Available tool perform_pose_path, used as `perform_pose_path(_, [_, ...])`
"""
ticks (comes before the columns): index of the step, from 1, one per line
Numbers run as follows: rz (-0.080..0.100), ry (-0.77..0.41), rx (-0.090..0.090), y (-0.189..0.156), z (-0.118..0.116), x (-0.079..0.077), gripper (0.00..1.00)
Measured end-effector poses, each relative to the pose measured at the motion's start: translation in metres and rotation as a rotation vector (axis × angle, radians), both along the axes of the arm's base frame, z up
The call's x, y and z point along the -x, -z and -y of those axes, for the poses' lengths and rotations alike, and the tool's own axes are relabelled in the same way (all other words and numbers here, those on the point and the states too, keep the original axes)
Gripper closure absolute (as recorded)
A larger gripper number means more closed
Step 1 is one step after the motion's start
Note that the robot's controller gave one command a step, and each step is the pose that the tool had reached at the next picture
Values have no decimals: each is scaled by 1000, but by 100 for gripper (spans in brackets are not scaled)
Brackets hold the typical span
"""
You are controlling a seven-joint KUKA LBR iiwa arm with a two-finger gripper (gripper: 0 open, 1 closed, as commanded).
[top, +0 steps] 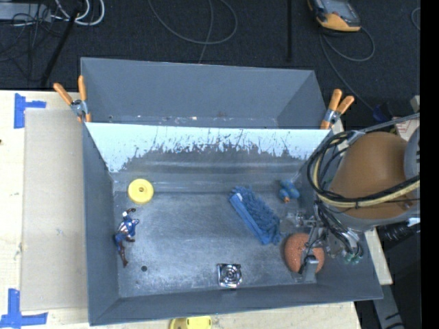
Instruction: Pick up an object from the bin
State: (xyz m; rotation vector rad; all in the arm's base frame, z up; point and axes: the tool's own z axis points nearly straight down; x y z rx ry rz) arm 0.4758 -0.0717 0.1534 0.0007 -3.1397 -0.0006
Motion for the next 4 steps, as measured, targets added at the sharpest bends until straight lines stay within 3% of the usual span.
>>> perform_pose_path(1, [3, -27, 0, 28, 18, -7, 0])
perform_pose_path(2, [-1, 28, -1, 47, 25, -6, 0])
perform_pose_path(3, [4, -22, 0, 66, 33, 2, 0])
perform_pose_path(4, [2, 29, 0, 84, 53, -15, 100])
